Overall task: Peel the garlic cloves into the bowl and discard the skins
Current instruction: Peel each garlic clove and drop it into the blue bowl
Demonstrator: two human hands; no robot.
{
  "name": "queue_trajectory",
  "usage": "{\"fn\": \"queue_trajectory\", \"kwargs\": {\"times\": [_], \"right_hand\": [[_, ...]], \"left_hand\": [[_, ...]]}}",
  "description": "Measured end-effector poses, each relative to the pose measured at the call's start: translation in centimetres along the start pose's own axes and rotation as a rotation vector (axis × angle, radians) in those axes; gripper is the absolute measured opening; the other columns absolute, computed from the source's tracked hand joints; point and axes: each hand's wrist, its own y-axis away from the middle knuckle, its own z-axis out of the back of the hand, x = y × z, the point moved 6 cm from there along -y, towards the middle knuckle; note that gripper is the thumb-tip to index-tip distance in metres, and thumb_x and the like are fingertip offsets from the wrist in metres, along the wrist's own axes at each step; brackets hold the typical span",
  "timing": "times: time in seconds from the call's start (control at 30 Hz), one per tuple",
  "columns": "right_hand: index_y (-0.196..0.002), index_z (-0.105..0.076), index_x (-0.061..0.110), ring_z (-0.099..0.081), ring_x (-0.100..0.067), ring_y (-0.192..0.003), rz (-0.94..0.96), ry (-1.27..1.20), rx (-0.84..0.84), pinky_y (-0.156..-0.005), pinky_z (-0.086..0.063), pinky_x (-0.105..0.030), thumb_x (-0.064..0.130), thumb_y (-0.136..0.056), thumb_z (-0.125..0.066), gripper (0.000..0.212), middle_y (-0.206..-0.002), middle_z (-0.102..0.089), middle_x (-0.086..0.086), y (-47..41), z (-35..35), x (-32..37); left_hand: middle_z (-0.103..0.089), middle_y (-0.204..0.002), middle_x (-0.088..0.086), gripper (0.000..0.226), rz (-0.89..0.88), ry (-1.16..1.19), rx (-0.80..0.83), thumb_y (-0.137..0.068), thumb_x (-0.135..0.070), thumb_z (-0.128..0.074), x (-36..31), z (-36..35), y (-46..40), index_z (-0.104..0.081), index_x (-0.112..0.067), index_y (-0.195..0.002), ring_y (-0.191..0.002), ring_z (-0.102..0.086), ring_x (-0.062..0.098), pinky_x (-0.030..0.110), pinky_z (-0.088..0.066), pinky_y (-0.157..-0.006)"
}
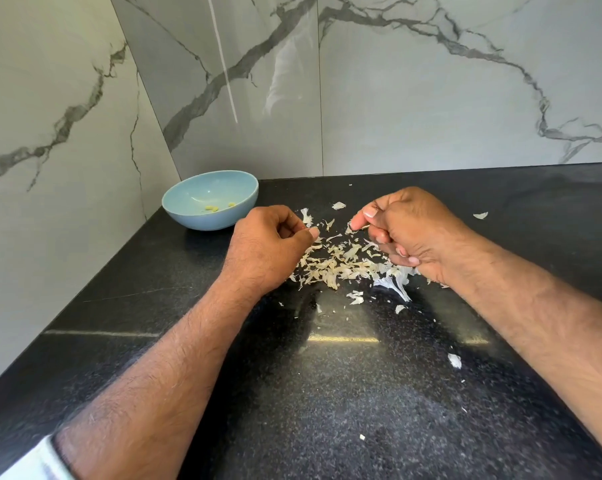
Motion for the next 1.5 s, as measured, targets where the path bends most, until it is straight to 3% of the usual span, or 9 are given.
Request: {"fn": "queue_trajectory", "kwargs": {"times": [0.13, 0.23, 0.37, 0.53, 0.63, 0.77, 1.0, 1.37, 1.5], "right_hand": [[-0.089, -0.074, 0.017, -0.046, 0.001, -0.049, 0.162, 0.194, -0.088, -0.056, -0.032, -0.024, 0.031, -0.110, -0.051, 0.034, -0.054, -0.054, 0.020, 0.0, 0.3, 1.5], [-0.112, -0.074, 0.018, -0.060, 0.005, -0.075, 0.102, 0.227, 0.180, -0.071, -0.040, -0.023, 0.003, -0.102, -0.060, 0.023, -0.095, -0.070, 0.012, 0.6, -0.4, 0.8], [-0.104, -0.077, 0.002, -0.065, -0.013, -0.070, 0.055, 0.020, 0.130, -0.060, -0.053, -0.025, -0.006, -0.101, -0.057, 0.021, -0.094, -0.074, -0.013, 0.5, 0.6, 0.3], [-0.095, -0.075, 0.005, -0.040, -0.008, -0.041, 0.062, 0.011, -0.010, -0.037, -0.028, -0.020, 0.023, -0.107, -0.058, 0.028, -0.056, -0.056, 0.000, -0.5, 1.8, 0.5], [-0.094, -0.075, 0.005, -0.049, -0.012, -0.050, 0.072, -0.041, 0.029, -0.045, -0.038, -0.024, 0.028, -0.105, -0.060, 0.030, -0.059, -0.057, 0.000, -0.7, 2.2, 0.3], [-0.103, -0.075, -0.003, -0.061, -0.019, -0.070, 0.041, -0.176, 0.229, -0.065, -0.053, -0.032, 0.009, -0.099, -0.065, 0.016, -0.077, -0.067, -0.009, -0.5, 1.3, -0.4], [-0.087, -0.061, 0.009, -0.042, -0.015, -0.055, 0.020, -0.270, 0.353, -0.046, -0.035, -0.024, 0.023, -0.103, -0.061, 0.022, -0.067, -0.048, -0.004, 0.2, 0.2, 0.5], [-0.110, -0.070, -0.005, -0.069, -0.023, -0.075, 0.108, -0.333, 0.425, -0.064, -0.058, -0.026, 0.003, -0.091, -0.067, 0.020, -0.085, -0.069, -0.017, 0.8, -0.8, 0.7], [-0.089, -0.070, 0.002, -0.049, -0.015, -0.061, 0.011, -0.269, 0.324, -0.052, -0.039, -0.025, 0.011, -0.100, -0.063, 0.016, -0.072, -0.056, -0.007, 0.5, -0.8, 0.0]], "left_hand": [[-0.076, -0.080, 0.006, 0.024, -0.002, 0.001, 0.012, -0.092, -0.043, -0.082, -0.2, 0.0, 0.1, -0.072, -0.024, -0.083, -0.081, -0.075, 0.030, 0.051, -0.065, -0.080], [-0.076, -0.080, 0.006, 0.024, -0.004, -0.008, 0.020, -0.092, -0.044, -0.081, -0.2, 0.0, 0.1, -0.072, -0.024, -0.084, -0.082, -0.074, 0.031, 0.052, -0.065, -0.080], [-0.076, -0.079, 0.004, 0.024, -0.004, 0.005, 0.021, -0.092, -0.044, -0.082, 0.0, 0.0, 0.0, -0.073, -0.023, -0.084, -0.082, -0.074, 0.031, 0.051, -0.065, -0.080], [-0.076, -0.080, 0.006, 0.025, -0.013, -0.004, 0.028, -0.092, -0.044, -0.082, 0.1, -0.1, -0.1, -0.073, -0.023, -0.084, -0.083, -0.075, 0.032, 0.052, -0.065, -0.081], [-0.076, -0.081, 0.006, 0.025, -0.021, -0.015, 0.043, -0.092, -0.045, -0.081, 0.1, -0.3, -0.2, -0.073, -0.023, -0.084, -0.083, -0.075, 0.032, 0.052, -0.065, -0.081], [-0.076, -0.081, 0.006, 0.024, -0.028, -0.018, 0.056, -0.093, -0.045, -0.081, 0.2, -0.5, -0.3, -0.073, -0.024, -0.085, -0.082, -0.075, 0.031, 0.050, -0.065, -0.080], [-0.076, -0.075, 0.002, 0.023, -0.049, -0.013, 0.089, -0.093, -0.043, -0.081, 0.1, -0.9, -0.3, -0.074, -0.023, -0.085, -0.069, -0.075, 0.020, 0.031, -0.060, -0.068], [-0.074, -0.067, -0.004, 0.019, -0.038, -0.040, 0.107, -0.090, -0.031, -0.086, 0.2, -0.4, -0.2, -0.073, -0.021, -0.079, -0.062, -0.070, 0.012, 0.030, -0.054, -0.064], [-0.056, -0.054, -0.007, 0.043, 0.023, -0.016, 0.048, -0.082, -0.039, -0.092, 0.5, 0.4, 0.1, -0.060, -0.015, -0.066, -0.054, -0.049, 0.008, 0.028, -0.047, -0.060]]}}
